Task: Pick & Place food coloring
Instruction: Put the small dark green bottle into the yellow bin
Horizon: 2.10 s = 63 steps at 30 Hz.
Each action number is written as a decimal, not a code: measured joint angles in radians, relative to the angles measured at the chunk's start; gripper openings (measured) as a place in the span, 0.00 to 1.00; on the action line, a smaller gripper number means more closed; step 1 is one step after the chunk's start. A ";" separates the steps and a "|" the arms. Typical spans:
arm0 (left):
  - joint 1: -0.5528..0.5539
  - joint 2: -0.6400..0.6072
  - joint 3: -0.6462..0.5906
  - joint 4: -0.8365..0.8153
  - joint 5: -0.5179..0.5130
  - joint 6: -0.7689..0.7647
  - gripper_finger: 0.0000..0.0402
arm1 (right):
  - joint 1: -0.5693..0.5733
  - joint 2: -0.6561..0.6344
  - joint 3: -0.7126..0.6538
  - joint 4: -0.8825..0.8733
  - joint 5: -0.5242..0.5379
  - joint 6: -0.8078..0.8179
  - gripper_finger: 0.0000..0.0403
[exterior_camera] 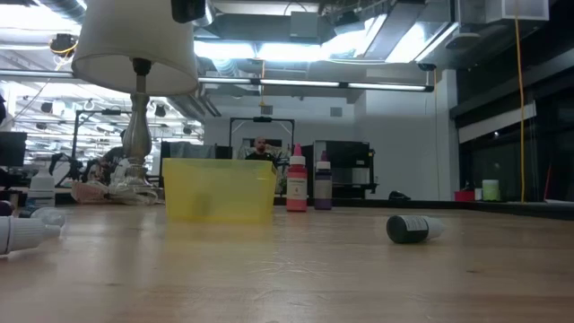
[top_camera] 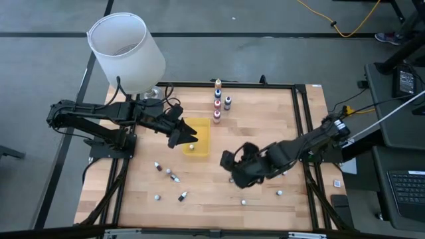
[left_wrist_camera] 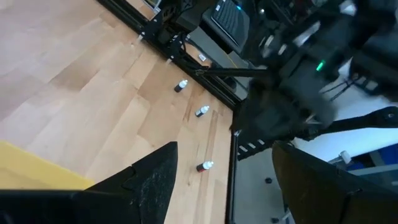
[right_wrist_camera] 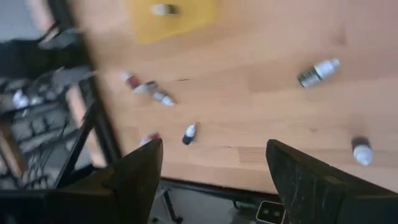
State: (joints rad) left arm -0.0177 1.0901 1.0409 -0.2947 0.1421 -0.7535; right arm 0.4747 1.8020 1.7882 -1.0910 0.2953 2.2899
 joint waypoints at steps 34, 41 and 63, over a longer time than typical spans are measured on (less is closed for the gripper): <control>0.000 0.000 0.000 -0.002 0.070 0.035 0.63 | -0.058 0.289 0.000 0.161 -0.025 -0.054 0.63; 0.000 0.000 0.000 -0.001 0.070 0.034 0.63 | -0.058 0.289 0.000 0.222 0.026 0.040 0.63; 0.000 0.000 0.000 -0.001 0.119 -0.003 0.63 | -0.094 0.289 0.001 0.153 0.080 0.218 0.63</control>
State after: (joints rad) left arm -0.0181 1.0901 1.0406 -0.2958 0.2611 -0.7561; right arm 0.3803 2.0907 1.7889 -0.9382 0.3755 2.5079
